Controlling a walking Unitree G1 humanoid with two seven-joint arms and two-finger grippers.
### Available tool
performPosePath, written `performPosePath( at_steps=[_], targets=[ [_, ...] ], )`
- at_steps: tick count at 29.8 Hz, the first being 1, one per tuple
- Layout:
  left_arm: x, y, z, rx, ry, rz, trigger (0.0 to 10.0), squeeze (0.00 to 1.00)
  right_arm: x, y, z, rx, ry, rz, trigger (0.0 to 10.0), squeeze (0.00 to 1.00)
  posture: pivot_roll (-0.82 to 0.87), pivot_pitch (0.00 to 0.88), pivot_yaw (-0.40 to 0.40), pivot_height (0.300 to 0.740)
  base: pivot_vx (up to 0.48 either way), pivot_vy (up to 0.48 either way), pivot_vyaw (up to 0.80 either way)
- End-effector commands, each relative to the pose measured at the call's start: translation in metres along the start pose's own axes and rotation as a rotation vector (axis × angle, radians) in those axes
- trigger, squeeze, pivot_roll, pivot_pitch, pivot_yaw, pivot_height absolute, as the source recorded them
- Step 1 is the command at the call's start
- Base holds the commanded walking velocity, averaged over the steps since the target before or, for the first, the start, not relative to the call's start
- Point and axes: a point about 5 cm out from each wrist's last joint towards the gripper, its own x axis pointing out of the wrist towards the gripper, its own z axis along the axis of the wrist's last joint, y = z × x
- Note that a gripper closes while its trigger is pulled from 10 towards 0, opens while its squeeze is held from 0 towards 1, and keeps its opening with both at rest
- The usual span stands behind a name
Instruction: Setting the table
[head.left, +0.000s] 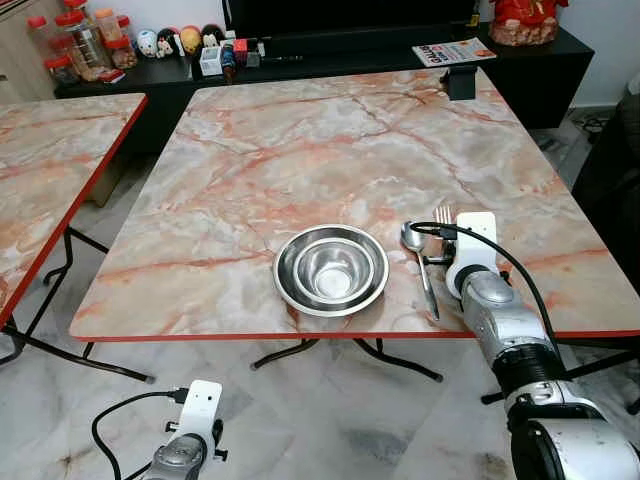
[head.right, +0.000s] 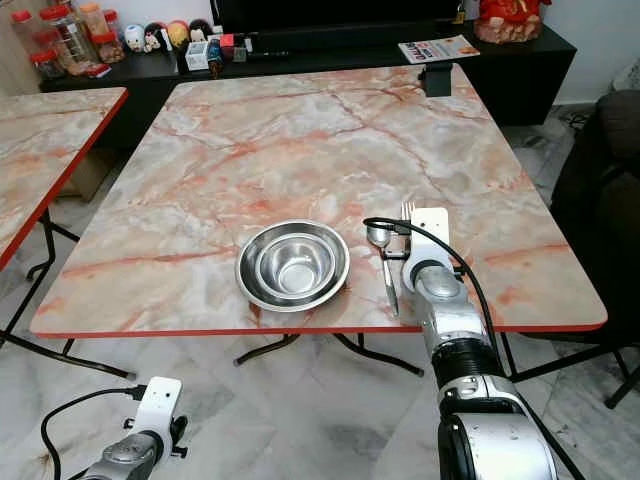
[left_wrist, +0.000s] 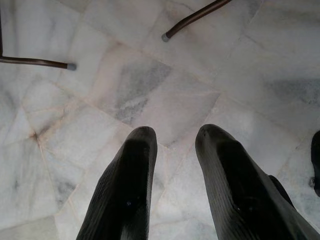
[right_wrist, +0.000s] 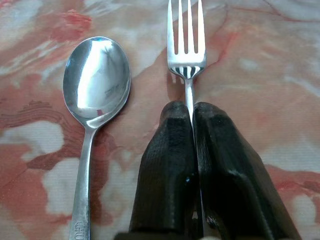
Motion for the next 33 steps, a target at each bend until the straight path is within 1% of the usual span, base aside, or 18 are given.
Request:
performPosePath(
  at_steps=[1, 31, 32, 33],
  targets=[
    [-0.0003, 0.0026, -0.0018, 0.004, 0.012, 0.008, 10.0, 0.00, 0.0018, 0.0042, 0.0071, 0.014, -0.024, 0.007, 10.0, 0.00, -0.07, 0.090, 0.085, 0.740, 0.000, 0.000, 0.00],
    [0.0000, 0.0021, -0.0007, 0.005, 0.010, 0.009, 10.0, 0.00, 0.0040, 0.0064, 0.0029, 0.013, -0.034, 0.017, 10.0, 0.00, -0.07, 0.085, 0.083, 0.740, 0.000, 0.000, 0.00],
    [0.0000, 0.0019, -0.0006, 0.005, 0.010, 0.009, 10.0, 0.00, 0.0041, 0.0064, 0.0029, 0.014, -0.035, 0.019, 10.0, 0.15, -0.07, 0.085, 0.083, 0.740, 0.000, 0.000, 0.00],
    [0.0000, 0.0019, -0.0006, 0.005, 0.010, 0.009, 10.0, 0.00, 0.0041, 0.0065, 0.0030, 0.014, -0.035, 0.019, 10.0, 0.15, -0.07, 0.085, 0.083, 0.740, 0.000, 0.000, 0.00]
  ],
)
